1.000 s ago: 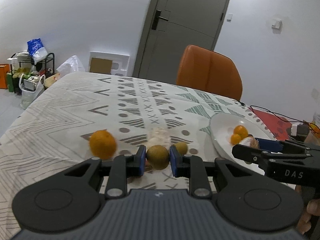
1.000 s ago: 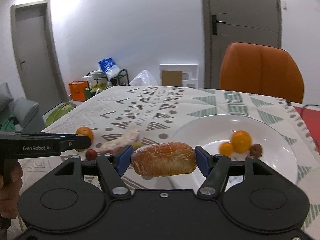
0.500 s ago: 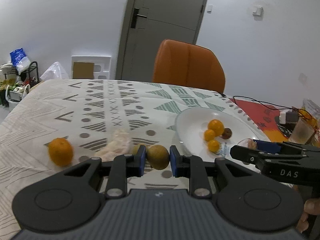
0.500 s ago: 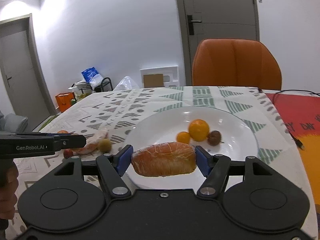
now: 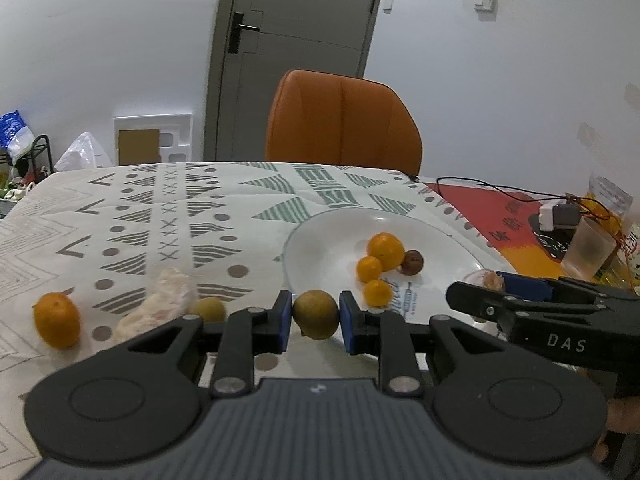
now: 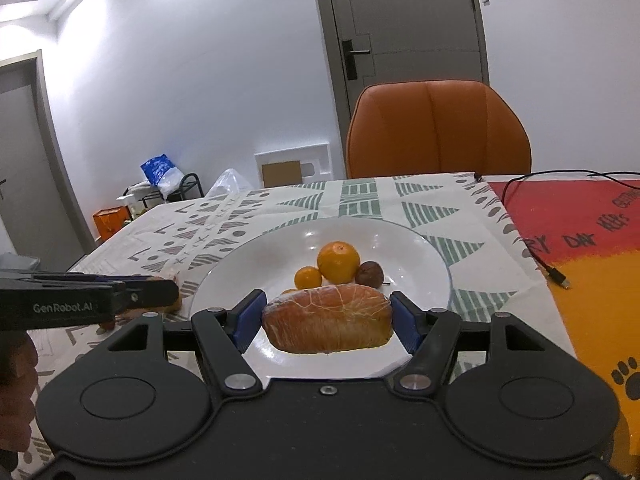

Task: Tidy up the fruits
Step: 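Carry the greenish fruit and pomelo segment over the white bowl and open both tools, then withdraw both open tools from the bowl back toward the remaining fruit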

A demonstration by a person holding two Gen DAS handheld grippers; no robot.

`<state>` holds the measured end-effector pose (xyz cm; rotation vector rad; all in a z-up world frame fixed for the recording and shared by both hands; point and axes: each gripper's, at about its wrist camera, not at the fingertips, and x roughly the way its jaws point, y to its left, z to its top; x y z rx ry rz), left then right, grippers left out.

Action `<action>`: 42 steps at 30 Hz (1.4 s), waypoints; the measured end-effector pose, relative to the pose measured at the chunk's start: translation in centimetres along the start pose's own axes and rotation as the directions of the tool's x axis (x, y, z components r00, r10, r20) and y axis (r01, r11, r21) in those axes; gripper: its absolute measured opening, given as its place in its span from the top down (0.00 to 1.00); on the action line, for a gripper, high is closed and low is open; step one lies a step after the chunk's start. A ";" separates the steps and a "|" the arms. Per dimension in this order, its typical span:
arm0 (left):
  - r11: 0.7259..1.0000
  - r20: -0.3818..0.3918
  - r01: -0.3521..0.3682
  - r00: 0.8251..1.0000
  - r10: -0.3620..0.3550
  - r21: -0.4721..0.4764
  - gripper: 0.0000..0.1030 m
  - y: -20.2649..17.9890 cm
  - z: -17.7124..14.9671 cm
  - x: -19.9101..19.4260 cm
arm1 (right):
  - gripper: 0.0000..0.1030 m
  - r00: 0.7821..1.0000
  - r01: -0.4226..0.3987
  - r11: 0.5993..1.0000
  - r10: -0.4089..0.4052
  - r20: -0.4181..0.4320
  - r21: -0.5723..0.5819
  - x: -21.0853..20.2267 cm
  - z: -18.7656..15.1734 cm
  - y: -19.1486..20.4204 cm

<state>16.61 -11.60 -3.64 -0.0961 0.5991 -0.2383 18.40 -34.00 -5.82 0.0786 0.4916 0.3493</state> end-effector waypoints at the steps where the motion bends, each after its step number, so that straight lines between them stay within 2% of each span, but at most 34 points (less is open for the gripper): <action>1: 1.000 -0.002 0.003 1.000 -0.003 0.004 0.77 -0.2 0.0 0.1 | 0.33 1.000 -0.003 1.000 0.003 0.002 0.003 0.1 0.0 -0.1; 11: 1.000 -0.016 0.001 1.000 -0.001 0.003 0.77 -1.5 0.2 1.2 | 0.29 1.000 -0.002 0.999 0.001 0.015 0.039 -1.3 -0.6 -1.2; 19: 1.000 -0.027 -0.020 0.999 0.020 -0.001 0.69 -1.1 0.1 0.8 | 0.28 1.000 -0.013 0.999 0.013 -0.004 0.043 -1.2 -1.1 -0.7; 33: 0.994 -0.010 -0.101 0.995 0.100 -0.050 0.38 2.3 0.0 -1.5 | 0.23 0.999 -0.050 0.998 0.051 -0.019 0.039 -0.5 -1.2 1.3; 35: 0.992 -0.005 -0.112 0.994 0.112 -0.058 0.33 2.8 -0.2 -1.9 | 0.21 0.998 -0.058 0.998 0.059 -0.019 0.035 -0.4 -1.2 1.8; 37: 0.990 -0.003 -0.123 0.992 0.123 -0.065 0.30 3.4 -0.4 -2.4 | 0.13 0.998 -0.065 0.997 0.066 -0.019 0.029 -0.3 -1.1 2.3; 42: 0.981 0.003 -0.168 0.986 0.169 -0.096 0.21 4.8 -0.8 -3.5 | 0.01 0.996 -0.084 0.996 0.085 -0.026 0.012 0.0 -1.0 3.8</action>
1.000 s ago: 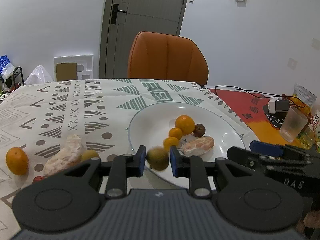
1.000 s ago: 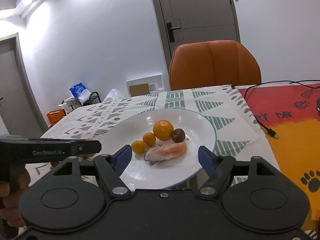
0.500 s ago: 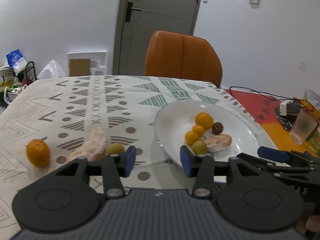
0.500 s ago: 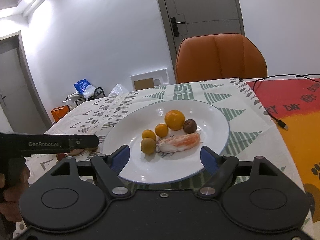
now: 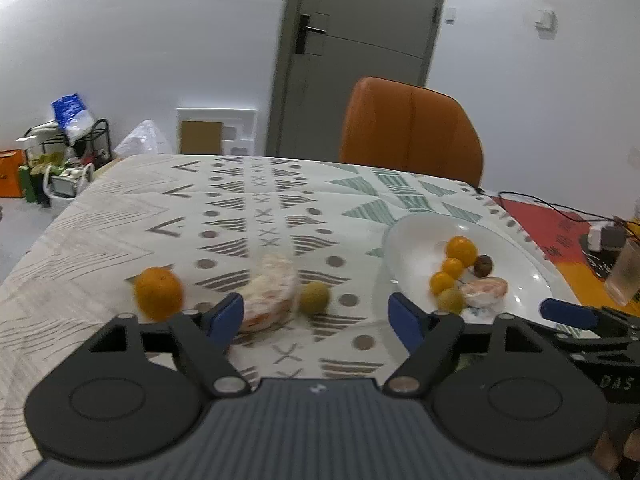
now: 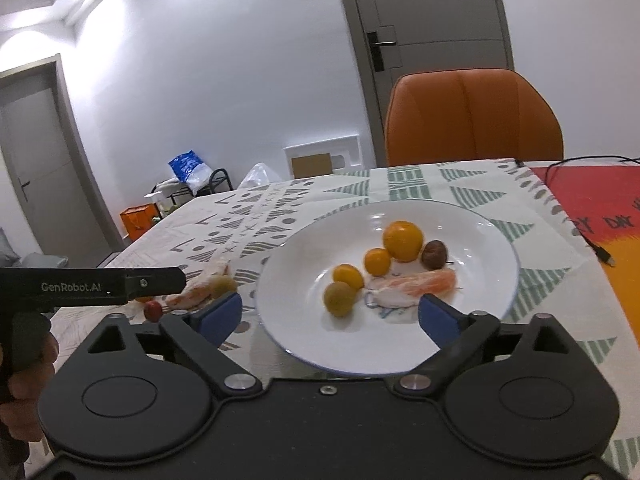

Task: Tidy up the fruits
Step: 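Withdraw both open tools from the bowl back toward the remaining fruit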

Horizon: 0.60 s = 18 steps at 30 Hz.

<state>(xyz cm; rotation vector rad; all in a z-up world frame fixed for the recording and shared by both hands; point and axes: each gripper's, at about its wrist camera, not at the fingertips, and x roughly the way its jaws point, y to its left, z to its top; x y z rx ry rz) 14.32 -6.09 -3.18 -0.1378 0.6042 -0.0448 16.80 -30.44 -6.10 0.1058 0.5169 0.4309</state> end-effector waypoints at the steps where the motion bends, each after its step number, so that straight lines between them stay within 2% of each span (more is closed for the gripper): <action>1: 1.000 0.003 -0.009 1.000 0.009 -0.005 0.19 0.3 -0.1 -0.1 | 0.00 1.000 -0.001 1.000 0.001 0.000 -0.006 0.1 0.0 0.3; 10: 0.998 -0.007 -0.055 0.998 0.055 -0.038 0.17 2.9 -1.2 -0.6 | 0.00 0.999 -0.035 0.999 0.035 -0.012 -0.028 0.5 0.2 2.4; 18: 0.997 -0.010 -0.042 0.999 0.041 -0.069 0.17 4.7 -1.7 -0.5 | 0.00 0.998 -0.051 0.997 0.049 -0.026 -0.058 1.2 0.4 4.0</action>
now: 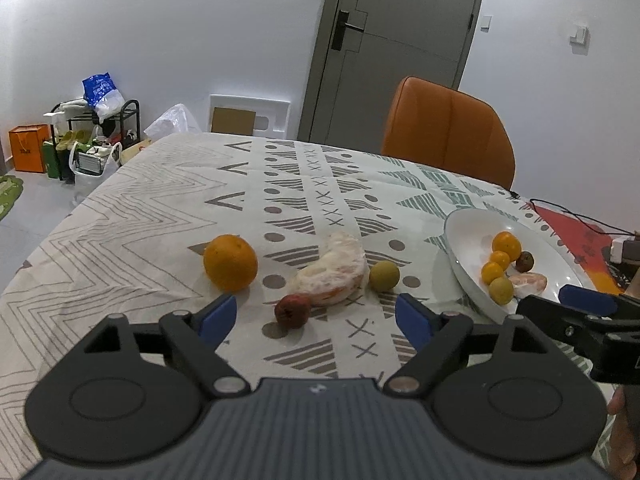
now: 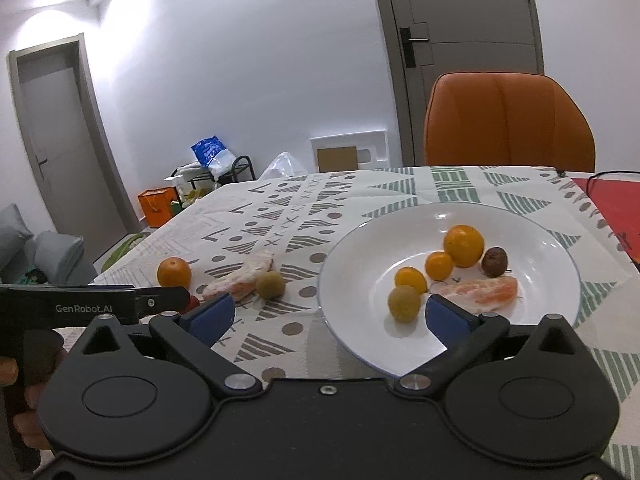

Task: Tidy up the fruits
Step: 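Withdraw both open tools from the bowl back toward the remaining fruit, then grasp the red plum with the left tool while the right tool grasps the small yellow fruit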

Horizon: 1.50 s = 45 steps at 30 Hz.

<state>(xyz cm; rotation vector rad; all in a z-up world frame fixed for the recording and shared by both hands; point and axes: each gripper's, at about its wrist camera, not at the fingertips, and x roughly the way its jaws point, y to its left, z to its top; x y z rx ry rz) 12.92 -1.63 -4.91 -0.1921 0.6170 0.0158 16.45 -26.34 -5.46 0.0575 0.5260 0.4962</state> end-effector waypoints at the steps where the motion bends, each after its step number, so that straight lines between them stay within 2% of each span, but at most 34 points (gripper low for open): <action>1: 1.000 0.003 -0.001 1.000 0.001 0.000 0.17 0.1 0.0 0.0 | 0.00 1.000 -0.002 1.000 0.002 0.000 -0.005 0.0 0.1 0.2; 10: 1.000 0.001 0.007 1.000 -0.007 -0.028 0.21 0.9 0.0 1.0 | 0.00 0.999 -0.029 0.998 0.028 -0.018 -0.053 1.2 0.8 1.4; 14: 0.999 -0.008 0.013 1.000 -0.013 -0.036 0.29 1.1 0.0 1.6 | 0.02 0.999 -0.042 0.996 0.041 -0.022 -0.082 1.8 1.1 2.0; 24: 0.998 -0.030 0.036 0.999 -0.037 -0.047 0.49 1.8 -0.2 3.0 | 0.22 0.996 -0.075 0.991 0.068 -0.063 -0.111 3.8 1.7 3.1; 27: 0.997 -0.047 0.047 0.998 -0.050 -0.056 0.63 2.1 -0.4 3.6 | 0.28 0.994 -0.082 0.990 0.073 -0.075 -0.118 4.3 1.8 3.4; 28: 0.997 -0.053 0.049 0.997 -0.052 -0.059 0.74 2.2 -0.4 3.7 | 0.30 0.994 -0.084 0.989 0.075 -0.078 -0.120 4.4 1.9 3.4; 29: 0.997 -0.057 0.048 0.997 -0.051 -0.060 0.78 2.3 -0.5 3.8 | 0.31 0.994 -0.087 0.989 0.077 -0.081 -0.122 4.6 2.0 3.5; 37: 0.997 -0.031 0.036 0.999 -0.039 -0.068 0.78 3.8 0.4 2.4 | 0.48 0.988 -0.103 0.982 0.081 -0.134 -0.161 6.9 2.0 4.7; 42: 0.997 -0.020 0.015 1.000 -0.016 -0.080 0.78 4.9 0.9 1.9 | 0.48 0.986 -0.109 0.979 0.085 -0.143 -0.170 7.7 2.1 5.1; 45: 0.996 -0.013 0.009 1.000 -0.010 -0.089 0.78 5.4 1.0 1.7 | 0.52 0.985 -0.110 0.977 0.082 -0.154 -0.182 8.3 2.2 5.3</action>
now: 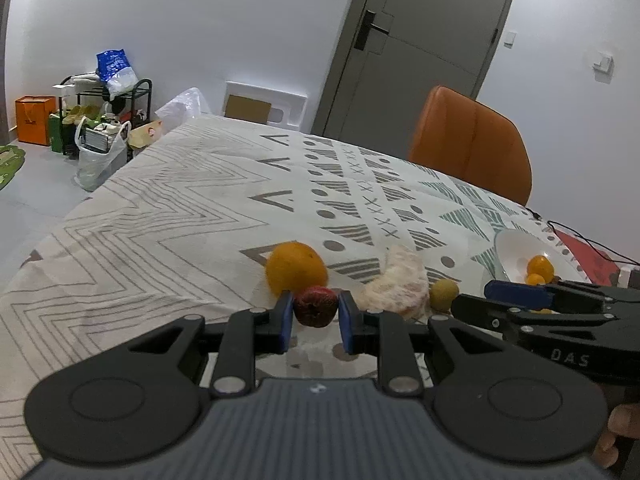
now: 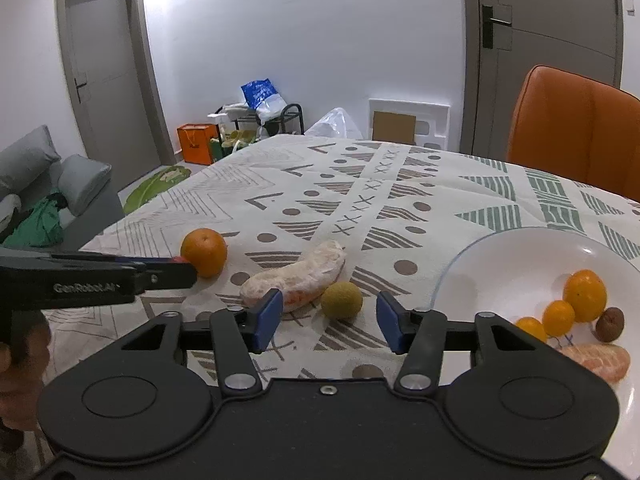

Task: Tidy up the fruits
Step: 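Grasp the red plum with the left tool while the right tool grasps the small yellow fruit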

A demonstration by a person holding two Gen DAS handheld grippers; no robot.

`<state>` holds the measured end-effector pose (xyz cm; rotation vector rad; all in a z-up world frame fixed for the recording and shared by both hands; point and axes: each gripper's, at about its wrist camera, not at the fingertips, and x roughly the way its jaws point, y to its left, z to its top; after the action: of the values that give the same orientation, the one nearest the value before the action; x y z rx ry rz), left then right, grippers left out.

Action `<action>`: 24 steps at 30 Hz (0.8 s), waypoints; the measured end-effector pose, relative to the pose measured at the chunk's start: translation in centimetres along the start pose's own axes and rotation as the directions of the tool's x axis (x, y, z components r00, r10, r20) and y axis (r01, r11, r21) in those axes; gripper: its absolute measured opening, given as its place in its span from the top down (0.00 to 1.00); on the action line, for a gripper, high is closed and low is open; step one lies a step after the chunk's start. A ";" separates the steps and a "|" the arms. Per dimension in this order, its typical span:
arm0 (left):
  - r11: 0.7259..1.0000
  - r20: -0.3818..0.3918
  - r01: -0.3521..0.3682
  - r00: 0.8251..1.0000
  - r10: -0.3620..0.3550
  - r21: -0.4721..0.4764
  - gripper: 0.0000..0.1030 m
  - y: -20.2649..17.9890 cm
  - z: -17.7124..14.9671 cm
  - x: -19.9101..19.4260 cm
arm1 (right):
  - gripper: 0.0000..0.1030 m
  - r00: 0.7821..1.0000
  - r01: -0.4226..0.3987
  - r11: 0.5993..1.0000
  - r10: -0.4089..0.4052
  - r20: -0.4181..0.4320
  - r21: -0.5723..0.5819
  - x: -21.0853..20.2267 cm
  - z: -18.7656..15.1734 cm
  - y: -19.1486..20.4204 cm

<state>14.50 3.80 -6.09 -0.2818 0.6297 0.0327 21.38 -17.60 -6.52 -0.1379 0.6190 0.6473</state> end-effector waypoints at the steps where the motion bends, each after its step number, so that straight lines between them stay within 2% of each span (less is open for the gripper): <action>1: 1.000 0.001 -0.002 1.000 0.002 -0.002 0.78 0.1 0.0 -0.1 | 0.53 1.000 0.001 1.000 -0.001 -0.003 -0.005 0.2 0.0 0.0; 14: 0.999 0.027 -0.033 0.999 0.034 -0.031 0.78 1.9 0.5 -0.7 | 0.62 0.999 0.031 0.998 -0.033 -0.034 -0.054 2.2 0.6 0.4; 17: 0.999 0.034 -0.039 0.999 0.040 -0.036 0.78 2.3 0.5 -0.8 | 0.70 0.998 0.042 0.997 -0.045 -0.045 -0.070 2.6 0.6 0.5; 18: 0.998 0.035 -0.040 0.999 0.041 -0.038 0.78 2.4 0.5 -0.8 | 0.77 0.998 0.043 0.996 -0.046 -0.044 -0.076 2.6 0.6 0.6; 20: 0.998 0.034 -0.039 0.999 0.041 -0.043 0.78 2.5 0.5 -0.8 | 0.78 0.997 0.066 0.993 -0.070 -0.038 -0.099 2.5 0.7 0.9; 24: 0.999 0.034 -0.033 0.999 0.034 -0.038 0.78 2.2 0.6 -0.7 | 0.78 0.998 0.059 0.995 -0.060 -0.010 -0.075 1.5 0.8 0.8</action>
<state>14.00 6.16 -5.78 -0.3064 0.5995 0.0817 22.22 -15.95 -6.64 -0.2297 0.6001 0.6124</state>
